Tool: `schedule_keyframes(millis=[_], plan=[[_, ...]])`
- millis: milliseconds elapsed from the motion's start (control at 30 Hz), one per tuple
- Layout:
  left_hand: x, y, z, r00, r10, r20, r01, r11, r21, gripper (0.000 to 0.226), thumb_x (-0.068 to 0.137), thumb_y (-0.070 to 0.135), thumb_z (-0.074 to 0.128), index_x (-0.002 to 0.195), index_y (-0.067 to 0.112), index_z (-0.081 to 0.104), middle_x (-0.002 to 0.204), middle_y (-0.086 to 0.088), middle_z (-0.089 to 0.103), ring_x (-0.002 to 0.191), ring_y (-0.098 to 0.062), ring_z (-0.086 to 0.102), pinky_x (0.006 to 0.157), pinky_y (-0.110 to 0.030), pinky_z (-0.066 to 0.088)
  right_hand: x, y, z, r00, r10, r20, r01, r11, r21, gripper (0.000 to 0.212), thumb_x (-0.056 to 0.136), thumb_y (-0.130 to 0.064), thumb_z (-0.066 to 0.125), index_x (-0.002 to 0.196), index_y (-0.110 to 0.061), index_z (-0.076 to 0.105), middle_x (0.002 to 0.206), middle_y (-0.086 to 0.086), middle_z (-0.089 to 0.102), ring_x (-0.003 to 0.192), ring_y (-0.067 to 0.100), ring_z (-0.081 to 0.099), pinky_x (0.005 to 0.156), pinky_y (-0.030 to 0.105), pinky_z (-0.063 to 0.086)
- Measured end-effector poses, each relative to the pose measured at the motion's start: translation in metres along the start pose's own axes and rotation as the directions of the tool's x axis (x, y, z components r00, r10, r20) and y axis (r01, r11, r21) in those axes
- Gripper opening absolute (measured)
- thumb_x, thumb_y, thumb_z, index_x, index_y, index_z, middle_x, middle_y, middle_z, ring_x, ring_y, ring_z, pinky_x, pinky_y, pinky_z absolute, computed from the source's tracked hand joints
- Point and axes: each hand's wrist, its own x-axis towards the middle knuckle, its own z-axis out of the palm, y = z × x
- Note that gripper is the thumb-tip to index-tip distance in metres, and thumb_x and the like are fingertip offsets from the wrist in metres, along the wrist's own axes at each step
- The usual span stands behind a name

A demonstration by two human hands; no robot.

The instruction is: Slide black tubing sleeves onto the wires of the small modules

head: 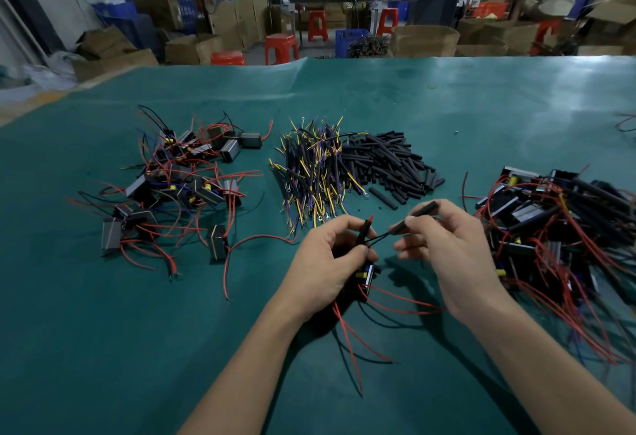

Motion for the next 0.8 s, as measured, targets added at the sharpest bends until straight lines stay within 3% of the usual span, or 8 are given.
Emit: schedule_keyframes(millis=[200,300,400,500,633,800], plan=[[0.001,-0.001,0.0,1.0,0.025,-0.006,-0.025,1.0,-0.007,0.021,0.09,0.003,0.066,0.095,0.023,0.067,0.089,-0.014,0.076,0.08,-0.017,0.069,0.075,-0.03,0.056,-0.001,0.008,0.001,0.994,-0.067,0.086,0.08,0.984,-0.158,0.022,0.091,0.001,0.065,0.078,-0.017,0.064,0.064,0.005,0.067,0.059,0.023,0.068,0.053,0.028,0.054],[0.001,-0.003,0.0,1.0,0.022,0.0,-0.022,1.0,-0.005,0.018,0.091,0.001,0.063,0.098,0.018,0.062,0.091,-0.007,0.078,0.083,-0.018,0.073,0.078,-0.032,0.058,-0.004,0.013,0.005,0.989,-0.048,0.139,0.077,0.974,-0.211,0.025,0.089,0.0,0.07,0.077,-0.022,0.068,0.066,0.003,0.07,0.058,0.016,0.065,0.055,0.028,0.051],[0.001,-0.004,0.001,1.0,0.01,-0.004,-0.01,1.0,0.022,0.016,0.089,0.006,0.058,0.099,0.018,0.06,0.085,-0.001,0.077,0.071,-0.011,0.068,0.067,-0.024,0.052,-0.005,0.016,0.004,0.973,-0.167,0.157,0.218,0.89,-0.4,0.017,0.086,-0.009,0.076,0.079,-0.023,0.069,0.067,-0.004,0.068,0.06,0.012,0.061,0.06,0.037,0.053],[0.001,-0.003,0.001,1.0,-0.003,-0.018,0.004,1.0,0.021,0.021,0.08,0.011,0.051,0.094,0.025,0.056,0.076,0.003,0.071,0.064,-0.015,0.057,0.065,-0.031,0.046,-0.008,0.016,0.006,0.944,-0.24,0.224,0.322,0.81,-0.49,0.016,0.083,-0.012,0.079,0.08,-0.026,0.072,0.066,-0.008,0.066,0.061,0.01,0.06,0.063,0.036,0.053],[0.0,-0.003,0.003,1.0,0.018,-0.009,-0.017,0.997,0.069,0.023,0.078,0.012,0.046,0.091,0.03,0.051,0.069,0.013,0.065,0.06,-0.011,0.051,0.063,-0.034,0.043,-0.008,0.021,0.01,0.96,-0.166,0.227,0.255,0.854,-0.454,0.014,0.083,-0.011,0.079,0.082,-0.025,0.076,0.066,-0.005,0.071,0.06,0.015,0.062,0.061,0.034,0.052],[0.0,-0.004,0.004,0.999,0.042,-0.016,-0.041,0.997,0.068,0.021,0.082,0.011,0.047,0.094,0.027,0.054,0.074,0.007,0.069,0.066,-0.013,0.06,0.066,-0.032,0.047,-0.005,0.019,0.008,0.975,-0.051,0.216,0.11,0.956,-0.271,0.009,0.083,-0.008,0.082,0.085,-0.015,0.077,0.069,0.005,0.073,0.06,0.011,0.063,0.058,0.026,0.05]])
